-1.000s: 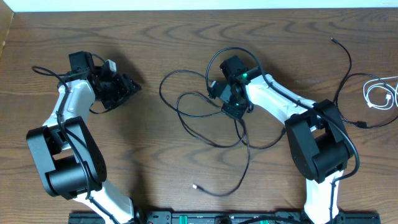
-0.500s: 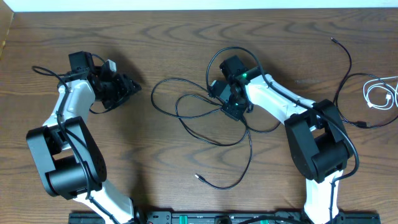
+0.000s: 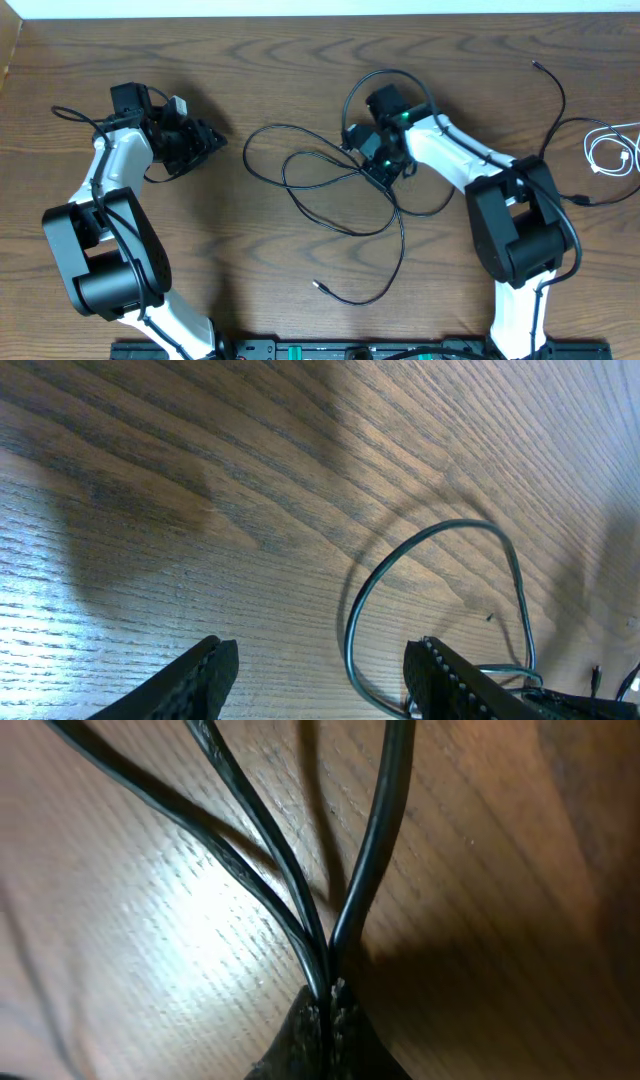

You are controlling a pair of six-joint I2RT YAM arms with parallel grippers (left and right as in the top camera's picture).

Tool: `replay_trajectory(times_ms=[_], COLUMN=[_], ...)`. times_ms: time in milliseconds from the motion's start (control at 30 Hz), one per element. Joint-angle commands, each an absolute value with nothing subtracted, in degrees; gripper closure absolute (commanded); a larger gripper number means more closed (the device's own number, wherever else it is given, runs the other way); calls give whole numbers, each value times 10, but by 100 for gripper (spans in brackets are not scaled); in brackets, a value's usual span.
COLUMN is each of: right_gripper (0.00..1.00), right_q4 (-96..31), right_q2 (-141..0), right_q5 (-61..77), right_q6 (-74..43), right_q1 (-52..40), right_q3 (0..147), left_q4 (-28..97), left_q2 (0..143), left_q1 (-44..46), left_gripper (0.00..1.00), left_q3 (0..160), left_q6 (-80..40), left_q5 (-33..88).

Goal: Untangle cables

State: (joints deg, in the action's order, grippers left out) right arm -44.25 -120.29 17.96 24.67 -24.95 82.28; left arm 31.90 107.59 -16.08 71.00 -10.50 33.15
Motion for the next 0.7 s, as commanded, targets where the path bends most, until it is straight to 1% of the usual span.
replay_trajectory(times_ms=[0,167,267,467,667], right_gripper=[99,99,99,99,99], right_q4=[-439,-419,-411,-404,-368], right_q2=[-1213,-1213,-1213,-1195,-1147], right_q5=[297,427,463,471,459], right_q6=[213,191,190,185,110], right_q1=[-223,-191,-182,-174,-129], right_q3=[818,818,818,818,823], left_q4=[320,320,320,320,320], left_q2=[1082,1082,1082,1082,1082], left_q1=[-163,-163,-163,-163,-163], left_gripper=[41,40,40,41,40], left_q3=[714,714,714,714,714], left_q6=[-106,-106,-106,-106,-106], left_q5=[339,339,339,339,339])
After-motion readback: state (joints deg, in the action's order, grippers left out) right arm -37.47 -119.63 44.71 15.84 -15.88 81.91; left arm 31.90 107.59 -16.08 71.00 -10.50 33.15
